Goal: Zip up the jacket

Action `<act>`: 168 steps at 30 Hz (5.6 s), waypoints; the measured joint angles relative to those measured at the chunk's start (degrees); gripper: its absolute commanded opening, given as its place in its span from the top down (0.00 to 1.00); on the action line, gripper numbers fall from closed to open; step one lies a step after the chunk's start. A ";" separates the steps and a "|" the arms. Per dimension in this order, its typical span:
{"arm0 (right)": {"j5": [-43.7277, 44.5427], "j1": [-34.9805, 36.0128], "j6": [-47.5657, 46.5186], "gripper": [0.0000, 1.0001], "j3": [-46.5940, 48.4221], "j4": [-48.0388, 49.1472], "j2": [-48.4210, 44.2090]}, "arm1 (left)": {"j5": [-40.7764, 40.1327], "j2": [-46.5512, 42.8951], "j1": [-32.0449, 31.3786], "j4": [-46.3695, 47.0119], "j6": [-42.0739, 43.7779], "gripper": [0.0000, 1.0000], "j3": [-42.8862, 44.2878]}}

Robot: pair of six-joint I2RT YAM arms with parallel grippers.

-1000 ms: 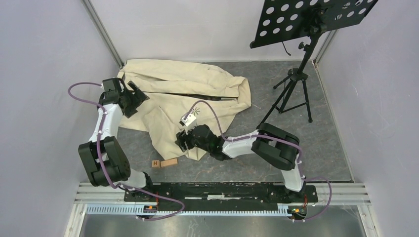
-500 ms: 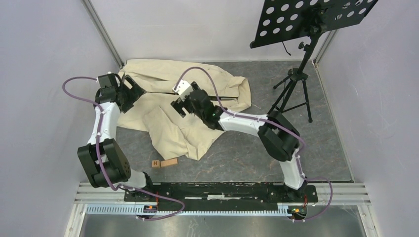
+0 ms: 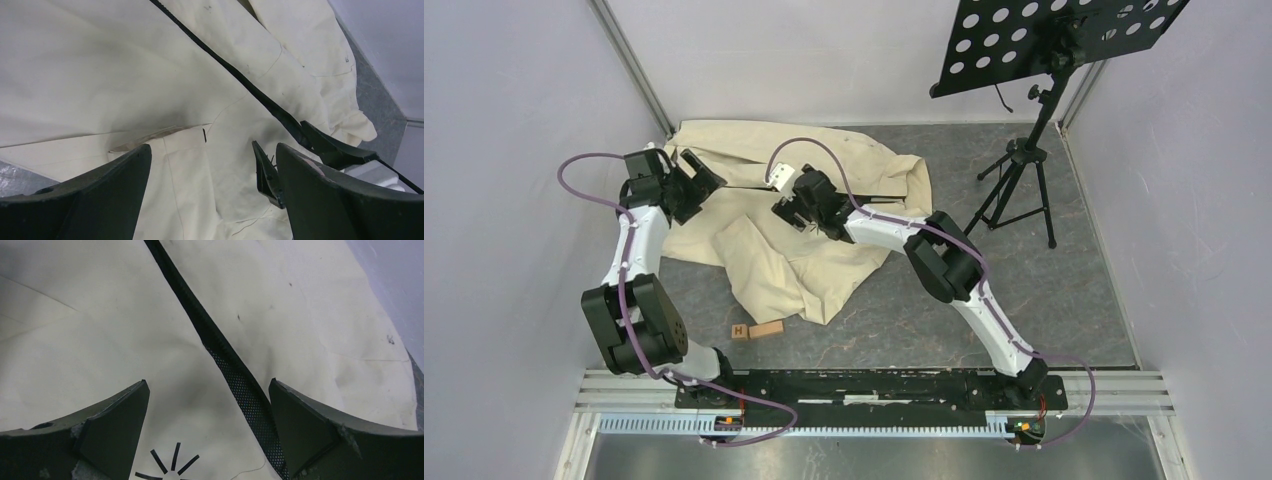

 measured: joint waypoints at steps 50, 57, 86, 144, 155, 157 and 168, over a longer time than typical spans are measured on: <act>-12.07 1.95 13.33 0.23 -42.71 9.79 -31.34 | 1.01 7.58 1.57 0.33 -6.03 0.36 -1.16; -13.86 1.77 15.06 0.17 -27.65 11.21 -23.98 | 2.19 14.08 1.55 2.73 -9.22 0.28 0.74; -22.69 1.57 10.08 0.63 7.65 9.62 7.43 | -4.35 24.50 1.55 -2.80 -7.87 0.67 8.02; -20.79 -1.11 17.99 0.39 -15.52 14.01 -10.60 | -2.40 37.16 -1.49 -3.82 0.39 0.65 23.93; -21.86 -1.16 18.60 0.39 -15.76 14.12 -10.60 | -2.16 34.56 -1.46 -3.54 1.60 0.98 20.17; -22.40 -1.16 18.56 0.38 -15.76 13.73 -10.60 | -2.14 31.47 -1.46 -3.45 2.16 0.98 17.55; -31.87 -1.25 17.97 0.34 -15.45 9.49 -11.37 | -1.09 4.35 -1.49 1.81 2.54 0.98 -3.19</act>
